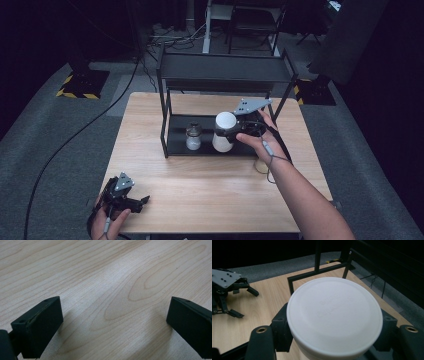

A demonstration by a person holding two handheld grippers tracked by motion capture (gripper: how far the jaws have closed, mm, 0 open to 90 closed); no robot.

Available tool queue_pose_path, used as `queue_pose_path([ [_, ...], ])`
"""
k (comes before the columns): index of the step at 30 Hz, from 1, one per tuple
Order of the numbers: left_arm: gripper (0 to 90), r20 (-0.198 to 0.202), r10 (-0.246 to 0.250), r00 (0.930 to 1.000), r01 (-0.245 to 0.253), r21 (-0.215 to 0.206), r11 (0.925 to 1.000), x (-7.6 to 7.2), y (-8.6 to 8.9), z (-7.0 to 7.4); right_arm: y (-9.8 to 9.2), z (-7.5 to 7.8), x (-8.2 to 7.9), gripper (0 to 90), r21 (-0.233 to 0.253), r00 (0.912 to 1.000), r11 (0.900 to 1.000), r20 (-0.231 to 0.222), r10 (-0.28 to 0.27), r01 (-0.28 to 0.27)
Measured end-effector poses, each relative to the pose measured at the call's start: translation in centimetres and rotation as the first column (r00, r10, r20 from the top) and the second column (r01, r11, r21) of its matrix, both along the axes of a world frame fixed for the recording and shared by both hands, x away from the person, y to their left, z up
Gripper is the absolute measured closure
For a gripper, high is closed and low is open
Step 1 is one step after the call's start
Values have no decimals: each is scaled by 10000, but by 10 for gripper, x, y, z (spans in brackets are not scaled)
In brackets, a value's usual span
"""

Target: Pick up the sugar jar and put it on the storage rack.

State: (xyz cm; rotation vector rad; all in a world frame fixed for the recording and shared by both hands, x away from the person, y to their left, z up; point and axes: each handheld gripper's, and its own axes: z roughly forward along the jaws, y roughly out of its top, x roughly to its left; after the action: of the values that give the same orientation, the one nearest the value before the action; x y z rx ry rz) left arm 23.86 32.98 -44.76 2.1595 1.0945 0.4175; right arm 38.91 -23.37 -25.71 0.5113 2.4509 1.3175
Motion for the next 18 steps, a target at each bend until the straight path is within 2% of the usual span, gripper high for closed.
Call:
queue_pose_path([
  [6, 2, -6, 4, 10000, -4, -8, 10000, 0, 0, 0, 7, -4, 15, 334, -133, 9999, 9998, 35, -140, 141],
  [18, 2, -6, 6, 10000, -6, -14, 10000, 0, 0, 0, 16, -24, 43, 334, -163, 9984, 9985, -194, -530, 526],
])
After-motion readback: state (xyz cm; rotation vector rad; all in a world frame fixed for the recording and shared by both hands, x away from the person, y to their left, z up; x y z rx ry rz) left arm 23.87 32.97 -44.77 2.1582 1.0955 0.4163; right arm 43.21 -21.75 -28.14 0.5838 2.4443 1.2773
